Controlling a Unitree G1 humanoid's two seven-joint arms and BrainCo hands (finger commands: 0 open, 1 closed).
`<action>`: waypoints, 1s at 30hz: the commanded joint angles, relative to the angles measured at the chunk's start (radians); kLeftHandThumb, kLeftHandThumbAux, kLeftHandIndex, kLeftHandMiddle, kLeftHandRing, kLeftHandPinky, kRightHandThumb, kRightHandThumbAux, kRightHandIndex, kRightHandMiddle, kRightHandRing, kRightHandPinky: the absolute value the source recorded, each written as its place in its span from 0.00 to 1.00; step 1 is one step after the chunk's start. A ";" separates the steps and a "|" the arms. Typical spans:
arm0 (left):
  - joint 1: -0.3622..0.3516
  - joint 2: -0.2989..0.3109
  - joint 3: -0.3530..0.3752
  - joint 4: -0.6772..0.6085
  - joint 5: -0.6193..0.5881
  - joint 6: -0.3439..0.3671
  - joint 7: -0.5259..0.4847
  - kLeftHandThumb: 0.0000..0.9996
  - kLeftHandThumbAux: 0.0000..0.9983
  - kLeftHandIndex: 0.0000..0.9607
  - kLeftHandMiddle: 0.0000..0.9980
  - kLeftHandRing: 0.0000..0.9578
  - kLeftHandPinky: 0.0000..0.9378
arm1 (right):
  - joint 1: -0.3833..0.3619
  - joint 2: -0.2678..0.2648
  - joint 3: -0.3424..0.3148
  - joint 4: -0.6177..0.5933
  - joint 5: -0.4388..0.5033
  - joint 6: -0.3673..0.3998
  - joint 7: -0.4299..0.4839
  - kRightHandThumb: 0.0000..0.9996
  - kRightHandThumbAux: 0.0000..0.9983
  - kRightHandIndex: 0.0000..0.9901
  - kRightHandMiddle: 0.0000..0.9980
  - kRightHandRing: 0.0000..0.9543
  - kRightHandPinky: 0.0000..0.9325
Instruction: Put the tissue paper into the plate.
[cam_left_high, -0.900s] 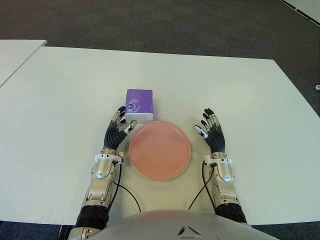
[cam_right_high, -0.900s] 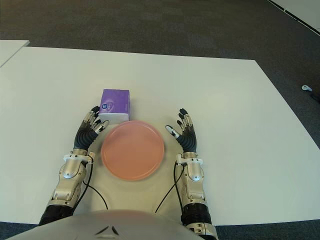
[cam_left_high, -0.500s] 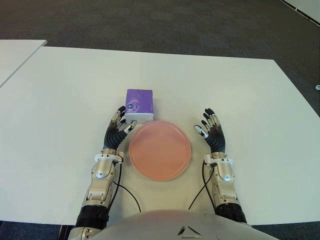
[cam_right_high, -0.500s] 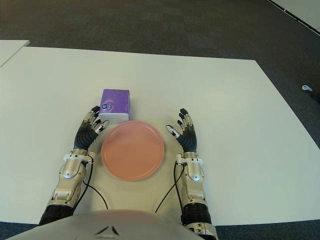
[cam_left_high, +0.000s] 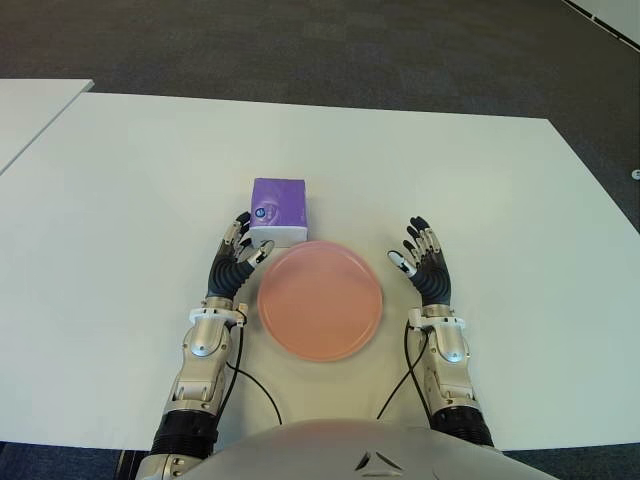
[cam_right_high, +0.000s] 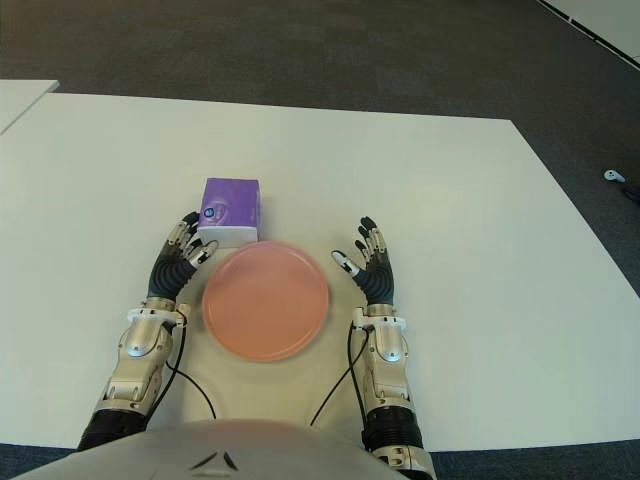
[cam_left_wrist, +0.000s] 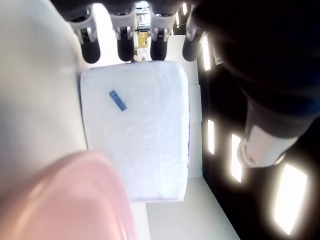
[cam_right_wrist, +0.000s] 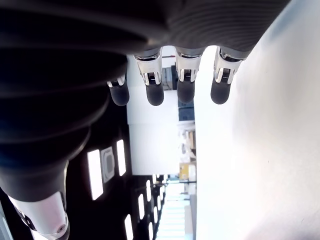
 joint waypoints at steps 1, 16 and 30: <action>0.008 0.000 -0.004 0.004 0.005 0.000 0.004 0.00 0.61 0.00 0.00 0.00 0.00 | 0.054 0.008 -0.003 0.037 0.014 0.044 -0.002 0.08 0.71 0.00 0.00 0.00 0.01; 0.012 -0.001 -0.004 0.006 0.012 -0.007 0.009 0.00 0.60 0.00 0.00 0.00 0.00 | 0.064 0.006 -0.001 0.019 0.010 0.052 -0.002 0.08 0.71 0.00 0.00 0.00 0.01; 0.014 -0.004 -0.004 0.014 0.019 -0.022 0.013 0.00 0.60 0.00 0.00 0.00 0.00 | 0.073 0.000 0.002 -0.001 0.002 0.064 -0.001 0.08 0.71 0.00 0.00 0.00 0.01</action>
